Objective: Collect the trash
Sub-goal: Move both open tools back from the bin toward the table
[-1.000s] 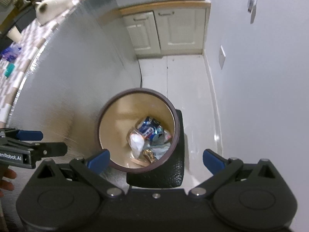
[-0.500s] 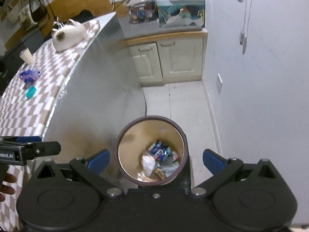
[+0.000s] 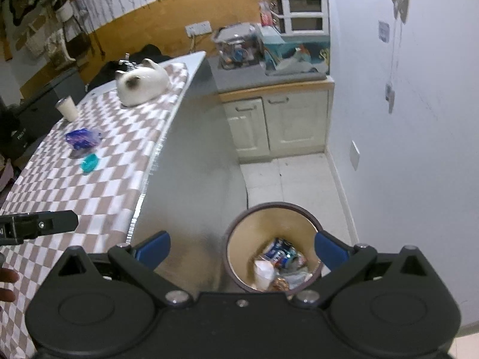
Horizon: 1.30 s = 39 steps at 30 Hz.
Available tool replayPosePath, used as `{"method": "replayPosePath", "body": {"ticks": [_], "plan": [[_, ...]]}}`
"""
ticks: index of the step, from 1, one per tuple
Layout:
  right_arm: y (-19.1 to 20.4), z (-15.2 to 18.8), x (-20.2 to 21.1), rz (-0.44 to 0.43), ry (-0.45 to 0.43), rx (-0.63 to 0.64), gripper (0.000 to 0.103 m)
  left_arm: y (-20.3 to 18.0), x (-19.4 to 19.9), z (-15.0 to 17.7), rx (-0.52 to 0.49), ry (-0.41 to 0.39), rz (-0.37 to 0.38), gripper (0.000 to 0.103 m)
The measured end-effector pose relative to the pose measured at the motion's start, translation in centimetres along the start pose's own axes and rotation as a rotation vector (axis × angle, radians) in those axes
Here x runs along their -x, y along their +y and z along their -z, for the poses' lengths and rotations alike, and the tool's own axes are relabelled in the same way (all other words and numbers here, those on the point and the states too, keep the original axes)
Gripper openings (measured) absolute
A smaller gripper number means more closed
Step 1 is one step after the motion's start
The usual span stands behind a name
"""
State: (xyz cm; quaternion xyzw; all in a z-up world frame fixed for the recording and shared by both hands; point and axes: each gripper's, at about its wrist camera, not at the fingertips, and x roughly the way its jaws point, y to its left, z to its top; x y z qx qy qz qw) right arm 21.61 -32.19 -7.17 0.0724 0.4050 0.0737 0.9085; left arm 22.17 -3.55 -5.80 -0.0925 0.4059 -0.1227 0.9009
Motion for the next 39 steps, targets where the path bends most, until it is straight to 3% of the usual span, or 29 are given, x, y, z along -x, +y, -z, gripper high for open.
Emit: {"method": "replayPosePath", "body": {"ticks": [12, 19, 31, 39], "plan": [[9.4, 0.0, 0.9, -0.067, -0.083, 0.044, 0.103, 8.4, 6.0, -0.6, 0.016, -0.076, -0.072, 0.103], [14.7, -0.8, -0.8, -0.109, -0.104, 0.081, 0.103, 14.1, 7.0, -2.7, 0.027, -0.102, -0.120, 0.103], [22.4, -5.5, -6.4, -0.128, -0.157, 0.160, 0.103, 22.3, 3.1, -10.2, 0.084, -0.148, -0.094, 0.103], [26.1, -6.7, -12.9, -0.107, -0.140, 0.259, 0.103, 26.7, -2.4, -14.0, 0.280, -0.147, 0.005, 0.103]]}}
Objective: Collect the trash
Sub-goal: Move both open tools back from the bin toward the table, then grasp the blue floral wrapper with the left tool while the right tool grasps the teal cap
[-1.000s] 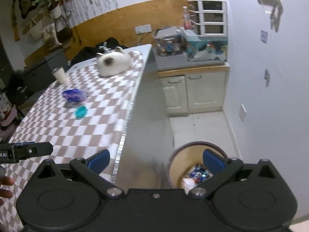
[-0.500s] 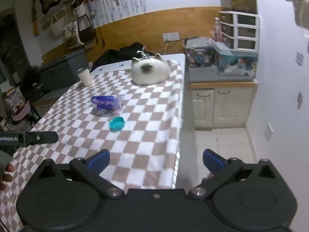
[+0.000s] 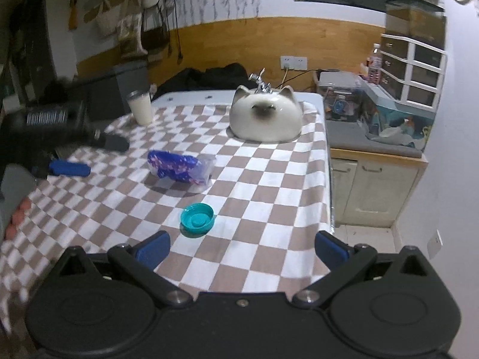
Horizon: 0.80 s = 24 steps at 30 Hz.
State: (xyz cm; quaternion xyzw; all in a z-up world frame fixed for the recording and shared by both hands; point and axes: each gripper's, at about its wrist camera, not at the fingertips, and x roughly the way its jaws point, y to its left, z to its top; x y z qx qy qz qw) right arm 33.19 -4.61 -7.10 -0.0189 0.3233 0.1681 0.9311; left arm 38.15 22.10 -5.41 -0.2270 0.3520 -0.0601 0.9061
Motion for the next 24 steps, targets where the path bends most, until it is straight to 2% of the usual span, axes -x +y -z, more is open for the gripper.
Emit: {"method": "replayPosePath", "body": {"ticks": [5, 10, 13, 20, 24], "plan": [[1.2, -0.1, -4.2, 0.028, -0.014, 0.053, 0.103, 2.1, -3.6, -1.6, 0.145, 0.021, 0.049, 0.103], [2.5, -0.2, -7.9, 0.006, 0.024, 0.111, 0.103, 4.7, -6.9, -2.3, 0.373, 0.043, 0.103, 0.101], [3.4, -0.3, -9.7, 0.005, 0.048, 0.143, 0.093, 5.9, -8.9, -2.5, 0.491, 0.041, 0.115, 0.096], [4.9, -0.6, -12.6, -0.069, 0.069, 0.166, 0.088, 8.0, -12.9, -2.1, 0.738, 0.057, 0.152, 0.087], [5.6, -0.5, -14.1, -0.094, 0.091, 0.188, 0.080, 8.4, -13.8, -1.7, 0.801, 0.060, 0.144, 0.083]]}}
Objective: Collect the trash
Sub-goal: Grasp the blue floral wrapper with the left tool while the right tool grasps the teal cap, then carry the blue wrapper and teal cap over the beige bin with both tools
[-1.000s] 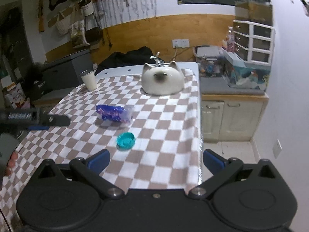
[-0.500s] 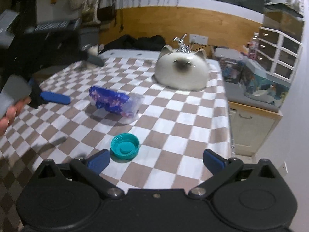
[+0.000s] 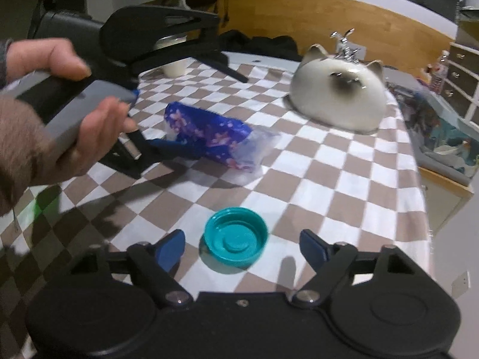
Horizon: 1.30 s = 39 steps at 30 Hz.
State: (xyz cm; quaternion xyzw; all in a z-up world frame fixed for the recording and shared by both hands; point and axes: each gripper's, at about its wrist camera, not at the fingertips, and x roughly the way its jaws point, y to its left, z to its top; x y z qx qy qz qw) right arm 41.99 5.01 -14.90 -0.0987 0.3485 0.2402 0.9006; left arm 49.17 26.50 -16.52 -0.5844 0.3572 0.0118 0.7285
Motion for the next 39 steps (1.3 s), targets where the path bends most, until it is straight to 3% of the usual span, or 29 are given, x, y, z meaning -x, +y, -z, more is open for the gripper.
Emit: {"method": "replayPosePath", "body": {"ticks": [2, 4, 7, 9, 11, 13, 14, 19, 25, 32, 39], "plan": [[0.1, -0.1, -0.7, -0.005, 0.013, -0.005, 0.077, 0.4, -0.2, -0.1, 0.021, -0.002, -0.010, 0.080], [0.2, -0.2, -1.3, -0.005, 0.026, -0.020, 0.075, 0.9, -0.4, -0.2, 0.054, 0.000, -0.023, 0.067], [0.2, -0.3, -1.7, -0.004, 0.032, -0.033, 0.071, 1.9, -0.8, -0.2, 0.095, 0.009, -0.031, 0.058], [0.2, -0.3, -1.7, -0.003, 0.028, -0.033, 0.057, 2.1, -0.7, -0.2, 0.099, 0.006, -0.028, 0.053], [0.0, -0.4, -1.5, -0.002, 0.023, -0.038, 0.050, 2.3, -0.5, -0.2, 0.091, 0.004, -0.036, 0.040], [-0.3, -0.4, -1.4, -0.009, 0.027, -0.052, 0.050, 2.3, -0.1, -0.2, 0.066, -0.002, -0.044, 0.020], [-0.4, -0.4, -1.4, -0.012, 0.030, -0.056, 0.050, 2.2, 0.3, -0.2, 0.044, -0.008, -0.053, 0.017], [-0.6, 0.0, -0.4, -0.015, 0.035, -0.085, 0.050, 1.5, 2.3, -0.1, -0.089, -0.034, -0.085, 0.009], [-0.8, 0.3, 1.2, -0.007, 0.065, -0.113, 0.050, 0.0, 5.5, 1.1, -0.303, -0.067, -0.145, 0.009], [-1.1, 0.3, 4.4, 0.003, 0.039, -0.142, 0.050, -1.0, 9.1, 4.5, -0.537, -0.077, -0.223, 0.009], [-1.1, 0.6, 8.0, 0.002, 0.021, -0.167, 0.050, -1.1, 12.2, 8.3, -0.670, -0.089, -0.258, 0.009]]}}
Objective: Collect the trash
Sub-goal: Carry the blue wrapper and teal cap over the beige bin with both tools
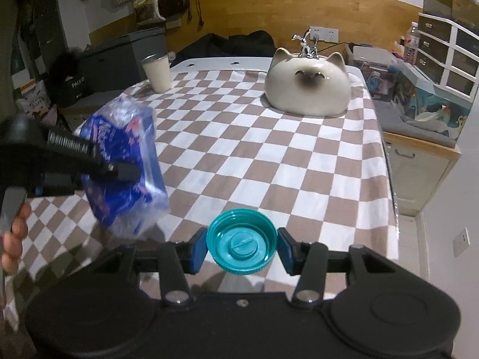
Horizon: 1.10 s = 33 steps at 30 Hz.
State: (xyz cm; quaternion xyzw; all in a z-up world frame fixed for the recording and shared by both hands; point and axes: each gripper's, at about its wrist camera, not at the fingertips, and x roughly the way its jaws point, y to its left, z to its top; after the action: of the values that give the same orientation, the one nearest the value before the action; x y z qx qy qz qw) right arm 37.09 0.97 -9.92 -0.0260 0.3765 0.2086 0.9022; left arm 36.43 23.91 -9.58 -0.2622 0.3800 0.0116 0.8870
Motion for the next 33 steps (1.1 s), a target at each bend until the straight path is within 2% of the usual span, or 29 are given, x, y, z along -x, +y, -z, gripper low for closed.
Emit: {"method": "replayPosePath", "body": {"ticks": [5, 11, 16, 33], "plan": [[-0.2, 0.3, 2.3, -0.012, -0.013, -0.014, 0.050, -0.6, 2.6, 2.2, -0.060, -0.005, -0.011, 0.009], [-0.2, 1.0, 5.3, 0.020, -0.036, -0.020, 0.050, -1.3, 5.8, 4.4, -0.141, -0.028, -0.059, 0.009], [-0.4, 1.6, 7.4, 0.005, -0.046, -0.034, 0.050, -1.9, 8.1, 5.8, -0.199, -0.045, -0.104, 0.010], [-0.2, 4.3, 13.1, 0.054, -0.050, -0.033, 0.050, -4.0, 12.9, 10.0, -0.278, -0.036, -0.122, 0.010]]}}
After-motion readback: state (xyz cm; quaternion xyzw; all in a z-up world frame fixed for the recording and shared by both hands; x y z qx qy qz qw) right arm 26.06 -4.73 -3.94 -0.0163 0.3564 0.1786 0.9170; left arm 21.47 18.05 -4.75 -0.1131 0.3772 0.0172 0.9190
